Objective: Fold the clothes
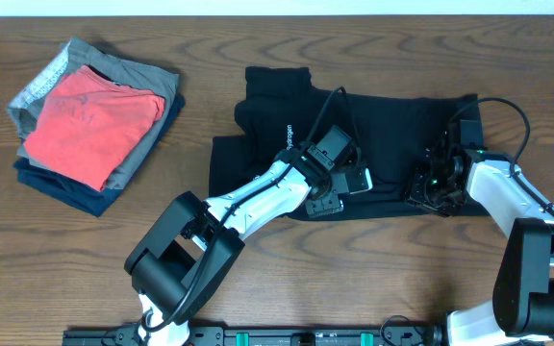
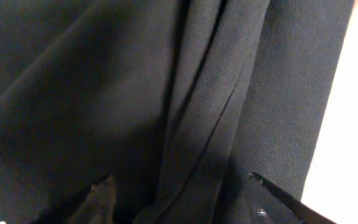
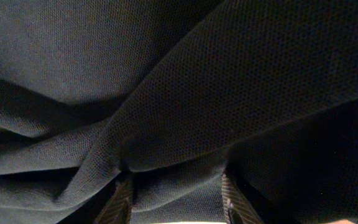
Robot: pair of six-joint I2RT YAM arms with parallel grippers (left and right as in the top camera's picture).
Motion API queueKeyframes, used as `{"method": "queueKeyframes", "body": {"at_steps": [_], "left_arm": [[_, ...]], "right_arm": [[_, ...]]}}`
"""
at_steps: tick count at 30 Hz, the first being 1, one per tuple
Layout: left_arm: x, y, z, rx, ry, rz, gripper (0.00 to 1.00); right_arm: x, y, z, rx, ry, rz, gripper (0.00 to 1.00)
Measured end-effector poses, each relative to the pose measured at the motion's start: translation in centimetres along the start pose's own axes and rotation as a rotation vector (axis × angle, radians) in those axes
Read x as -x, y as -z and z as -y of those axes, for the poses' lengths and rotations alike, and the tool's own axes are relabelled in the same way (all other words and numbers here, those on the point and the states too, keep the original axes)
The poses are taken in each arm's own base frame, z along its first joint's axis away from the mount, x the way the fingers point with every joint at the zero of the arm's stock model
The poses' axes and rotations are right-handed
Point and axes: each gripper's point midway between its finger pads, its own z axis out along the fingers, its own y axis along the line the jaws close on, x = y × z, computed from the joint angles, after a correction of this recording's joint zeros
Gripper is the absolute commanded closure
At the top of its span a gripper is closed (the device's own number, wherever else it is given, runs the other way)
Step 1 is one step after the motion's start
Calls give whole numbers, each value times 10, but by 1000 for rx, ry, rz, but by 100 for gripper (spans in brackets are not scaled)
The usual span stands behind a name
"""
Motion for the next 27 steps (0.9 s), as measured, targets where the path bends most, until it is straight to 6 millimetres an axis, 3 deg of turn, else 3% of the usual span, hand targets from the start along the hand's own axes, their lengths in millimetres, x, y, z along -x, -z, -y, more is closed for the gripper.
{"method": "queueKeyframes", "body": {"at_steps": [6, 11, 13, 14, 15, 16, 27], "left_arm": [[3, 0, -2, 6, 1, 13, 80], [3, 0, -1, 5, 2, 14, 87], [3, 0, -1, 3, 2, 13, 88], [3, 0, -1, 2, 2, 12, 83], [3, 0, 0, 1, 0, 11, 69], [3, 0, 0, -1, -4, 13, 65], [7, 0, 2, -18, 1, 35, 65]], "right_arm": [[0, 0, 0, 0, 0, 0, 54], [0, 0, 0, 0, 0, 0, 54], [0, 0, 0, 0, 0, 0, 54], [0, 0, 0, 0, 0, 0, 54], [0, 0, 0, -1, 0, 0, 54], [0, 0, 0, -1, 0, 0, 54], [0, 0, 0, -1, 0, 0, 54]]}}
